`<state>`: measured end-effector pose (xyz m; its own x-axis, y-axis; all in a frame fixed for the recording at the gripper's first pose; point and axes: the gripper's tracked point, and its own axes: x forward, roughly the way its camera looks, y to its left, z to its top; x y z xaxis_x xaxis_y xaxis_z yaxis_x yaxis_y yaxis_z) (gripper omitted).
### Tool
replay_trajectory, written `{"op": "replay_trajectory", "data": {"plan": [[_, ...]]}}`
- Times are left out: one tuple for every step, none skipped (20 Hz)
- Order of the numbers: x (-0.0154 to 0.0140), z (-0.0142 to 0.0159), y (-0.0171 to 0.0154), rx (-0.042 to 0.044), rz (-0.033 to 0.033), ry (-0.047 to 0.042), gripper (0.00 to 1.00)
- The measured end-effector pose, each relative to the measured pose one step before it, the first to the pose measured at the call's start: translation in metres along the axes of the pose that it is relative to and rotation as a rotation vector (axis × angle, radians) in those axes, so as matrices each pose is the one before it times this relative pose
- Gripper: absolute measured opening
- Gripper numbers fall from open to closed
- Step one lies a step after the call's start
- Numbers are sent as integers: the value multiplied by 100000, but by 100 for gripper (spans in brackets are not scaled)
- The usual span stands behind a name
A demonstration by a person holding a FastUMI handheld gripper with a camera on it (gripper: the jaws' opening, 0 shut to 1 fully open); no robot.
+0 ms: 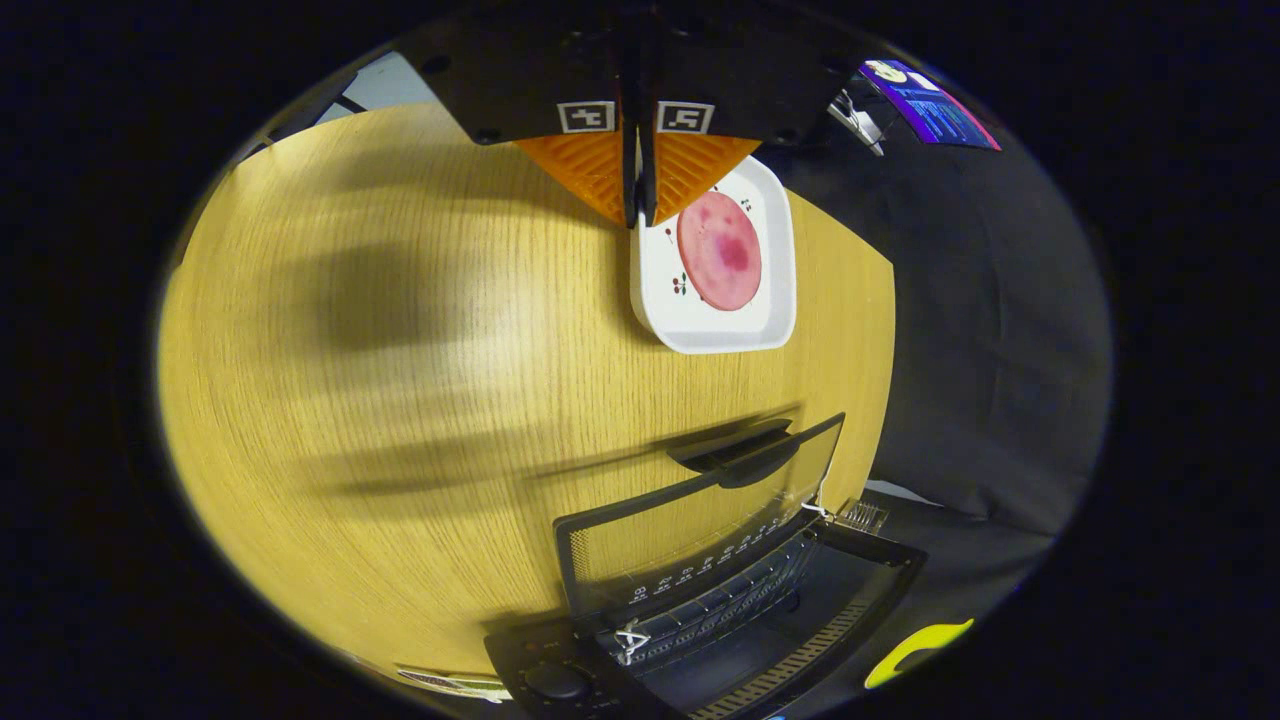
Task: Open the toaster oven, put the food inside, and close the toaster oven door.
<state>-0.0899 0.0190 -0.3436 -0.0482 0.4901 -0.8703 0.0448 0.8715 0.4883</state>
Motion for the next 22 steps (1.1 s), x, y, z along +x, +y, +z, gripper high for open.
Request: {"op": "replay_trajectory", "data": {"plan": [[-140,127,354,490,1388,-471,1],[-160,164,485,882,1497,-1424,2],[-113,166,461,716,1666,-417,1],[-115,111,465,796,1240,-1127,1],[-127,191,375,617,1017,-935,2],[-154,194,550,661,1169,-1391,1],[-122,235,450,347,801,-1598,1],[-124,419,598,620,953,-2222,1],[-228,465,591,942,690,-2454,1],[-168,463,608,798,1004,-2354,1],[-94,618,616,1184,598,-3162,1],[22,516,585,1100,462,-2540,1],[4,606,541,1419,203,-2663,1],[-61,598,475,1674,-134,-3069,1],[133,598,524,1709,134,-2627,1],[120,565,560,1959,-173,-3150,1],[162,432,424,1287,-257,-2535,1],[221,403,277,1531,-572,-2679,1],[77,299,258,1305,-411,-1939,1],[196,243,175,1669,-714,-2009,1],[221,340,178,2161,-786,-2026,1],[236,282,188,2479,-469,-1882,1]]}}
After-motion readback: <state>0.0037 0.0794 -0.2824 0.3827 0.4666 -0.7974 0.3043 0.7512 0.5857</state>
